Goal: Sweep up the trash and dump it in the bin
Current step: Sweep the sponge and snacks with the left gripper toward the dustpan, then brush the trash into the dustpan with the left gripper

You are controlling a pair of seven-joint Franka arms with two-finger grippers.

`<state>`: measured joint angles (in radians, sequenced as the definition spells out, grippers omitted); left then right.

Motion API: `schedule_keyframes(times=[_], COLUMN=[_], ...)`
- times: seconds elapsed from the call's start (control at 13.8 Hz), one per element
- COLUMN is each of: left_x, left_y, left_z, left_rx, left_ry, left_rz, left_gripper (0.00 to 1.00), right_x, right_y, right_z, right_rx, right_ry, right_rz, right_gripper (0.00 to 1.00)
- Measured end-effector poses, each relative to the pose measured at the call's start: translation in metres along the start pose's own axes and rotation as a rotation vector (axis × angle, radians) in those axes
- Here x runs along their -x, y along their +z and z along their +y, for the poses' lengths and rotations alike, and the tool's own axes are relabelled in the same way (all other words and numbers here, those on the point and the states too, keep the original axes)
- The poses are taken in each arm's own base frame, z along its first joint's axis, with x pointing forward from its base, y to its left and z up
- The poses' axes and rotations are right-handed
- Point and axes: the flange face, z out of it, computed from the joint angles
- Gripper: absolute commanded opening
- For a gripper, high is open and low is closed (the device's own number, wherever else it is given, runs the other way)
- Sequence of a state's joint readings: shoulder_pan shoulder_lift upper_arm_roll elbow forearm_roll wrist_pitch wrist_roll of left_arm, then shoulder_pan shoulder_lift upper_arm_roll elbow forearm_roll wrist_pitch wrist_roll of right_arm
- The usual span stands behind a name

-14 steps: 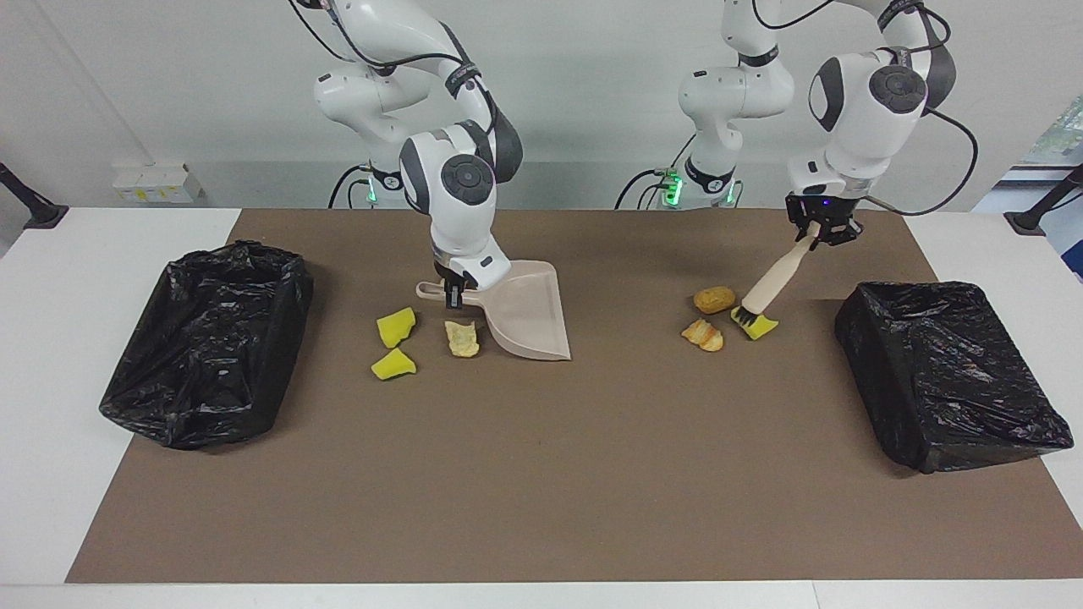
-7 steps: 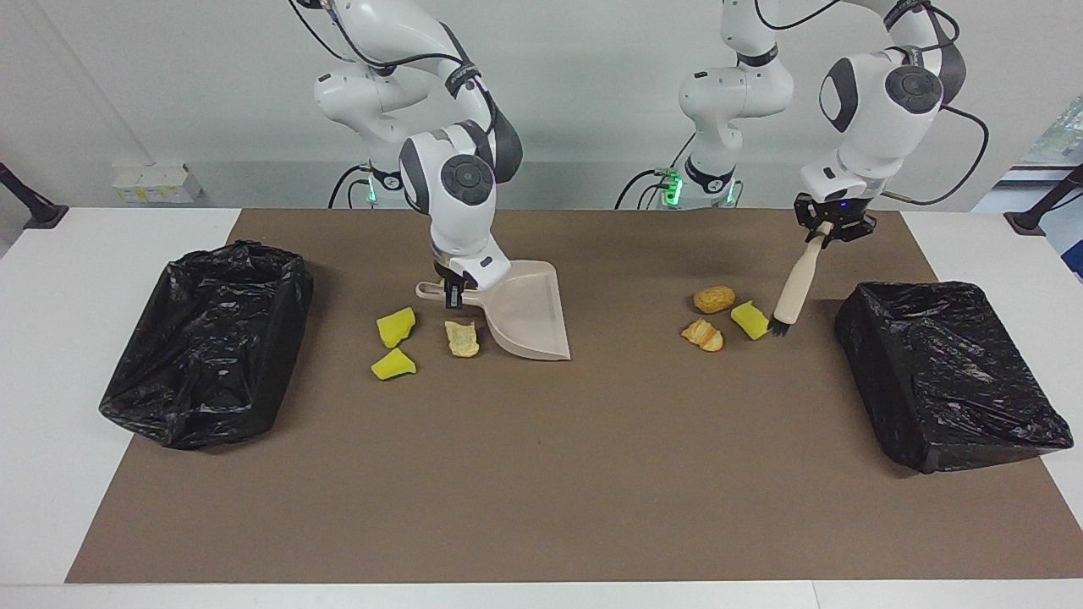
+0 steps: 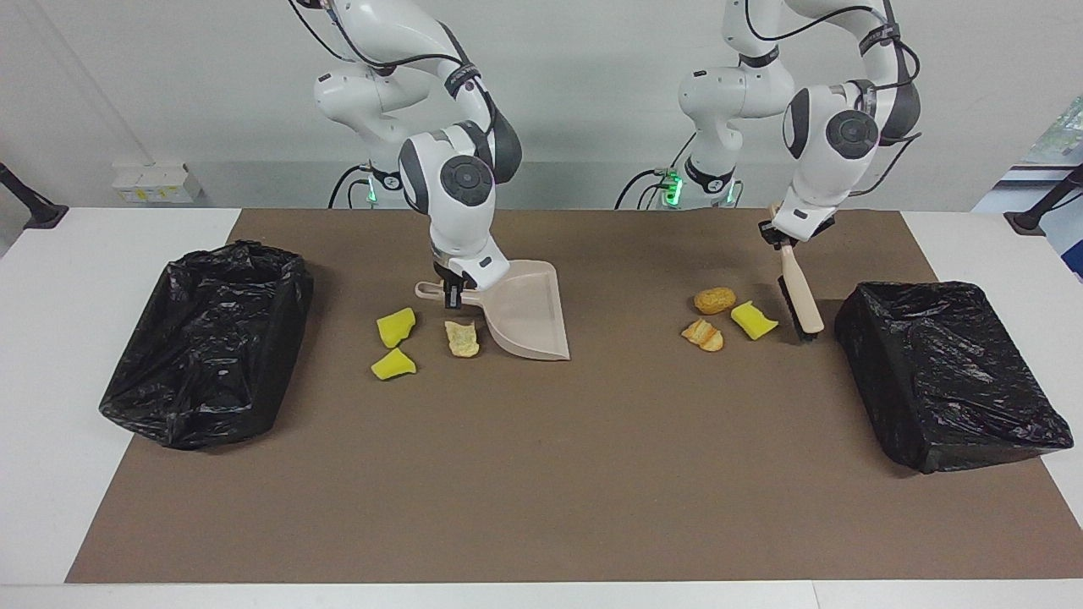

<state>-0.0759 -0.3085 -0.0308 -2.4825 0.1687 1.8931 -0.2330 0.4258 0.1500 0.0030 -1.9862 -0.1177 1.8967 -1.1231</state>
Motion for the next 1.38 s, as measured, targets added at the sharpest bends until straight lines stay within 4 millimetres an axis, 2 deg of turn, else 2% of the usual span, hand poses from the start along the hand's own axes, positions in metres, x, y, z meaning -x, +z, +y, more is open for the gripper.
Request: schedule_keyframes(times=[0.44, 0.94, 1.16, 1.38], left_x=[0.006, 0.001, 0.014, 0.023], left_y=[0.013, 0.005, -0.005, -0.009], left_z=[0.101, 0.190, 0.231, 0.253], left_rx=[-0.031, 0.118, 0.165, 0.201], left_ry=[-0.048, -0.016, 0.044, 0.072], left_rz=[0.058, 0.112, 0.146, 0.164], left_gripper=[0.00, 0.00, 0.00, 0.00], right_x=[0.001, 0.002, 0.002, 0.002], right_y=[0.001, 0.004, 0.004, 0.004], right_z=[-0.001, -0.004, -0.005, -0.005], right_rx=[0.000, 0.011, 0.013, 0.014], right_ry=[0.000, 0.000, 0.000, 0.000], right_rz=[0.000, 0.006, 0.008, 0.008], right_gripper=[0.00, 0.00, 0.00, 0.00])
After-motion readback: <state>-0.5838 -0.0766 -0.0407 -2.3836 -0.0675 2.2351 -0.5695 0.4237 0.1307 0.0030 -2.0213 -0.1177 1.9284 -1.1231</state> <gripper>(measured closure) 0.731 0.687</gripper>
